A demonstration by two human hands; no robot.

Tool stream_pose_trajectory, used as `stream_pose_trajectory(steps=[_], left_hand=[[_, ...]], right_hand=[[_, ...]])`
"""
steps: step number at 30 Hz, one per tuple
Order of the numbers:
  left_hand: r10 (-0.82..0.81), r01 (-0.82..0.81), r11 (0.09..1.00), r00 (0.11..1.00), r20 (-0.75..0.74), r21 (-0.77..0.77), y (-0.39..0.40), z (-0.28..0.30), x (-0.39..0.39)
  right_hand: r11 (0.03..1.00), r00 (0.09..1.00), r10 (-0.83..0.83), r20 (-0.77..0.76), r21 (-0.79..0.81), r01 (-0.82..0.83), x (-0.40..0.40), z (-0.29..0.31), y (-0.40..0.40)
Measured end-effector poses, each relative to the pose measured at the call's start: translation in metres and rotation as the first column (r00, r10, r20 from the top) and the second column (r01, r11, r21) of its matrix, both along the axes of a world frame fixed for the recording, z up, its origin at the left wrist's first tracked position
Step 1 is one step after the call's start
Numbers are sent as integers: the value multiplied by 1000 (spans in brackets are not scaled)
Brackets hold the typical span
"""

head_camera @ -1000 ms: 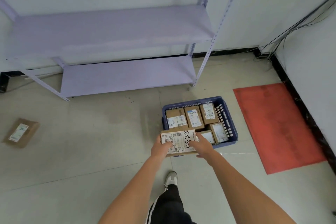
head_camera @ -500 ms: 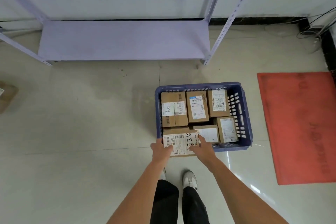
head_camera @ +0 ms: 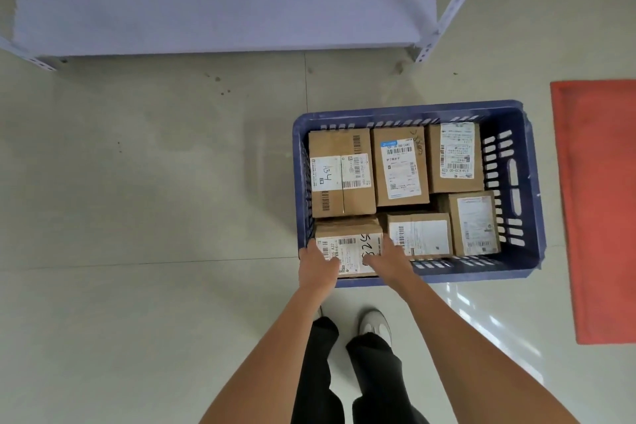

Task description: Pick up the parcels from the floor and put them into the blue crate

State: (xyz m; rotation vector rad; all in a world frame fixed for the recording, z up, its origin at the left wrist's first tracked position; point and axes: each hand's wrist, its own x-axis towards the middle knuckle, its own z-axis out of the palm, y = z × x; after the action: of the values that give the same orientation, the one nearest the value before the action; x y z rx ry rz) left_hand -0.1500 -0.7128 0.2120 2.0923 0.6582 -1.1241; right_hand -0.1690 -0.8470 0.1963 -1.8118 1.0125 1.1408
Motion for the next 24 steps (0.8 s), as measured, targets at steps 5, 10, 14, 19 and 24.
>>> stream_pose_trajectory(steps=[5, 10, 14, 19, 24], left_hand=[[24, -24, 1000, 1000, 0, 5, 4, 29, -2], [63, -63, 998, 998, 2, 14, 11, 94, 2], [135, -135, 991, 991, 13, -14, 16, 160, -3], [168, -168, 986, 986, 23, -9, 28, 232, -25], [252, -252, 968, 968, 21, -10, 43, 283, -45]], right_hand=[[999, 998, -46, 47, 29, 44, -5, 29, -2], [998, 994, -16, 112, 69, 8, -8, 98, -1], [996, 993, -14, 116, 92, 3, -17, 167, 0], [994, 997, -14, 77, 107, 6, -43, 242, -4], [993, 997, -33, 74, 112, 25, -58, 297, -6]])
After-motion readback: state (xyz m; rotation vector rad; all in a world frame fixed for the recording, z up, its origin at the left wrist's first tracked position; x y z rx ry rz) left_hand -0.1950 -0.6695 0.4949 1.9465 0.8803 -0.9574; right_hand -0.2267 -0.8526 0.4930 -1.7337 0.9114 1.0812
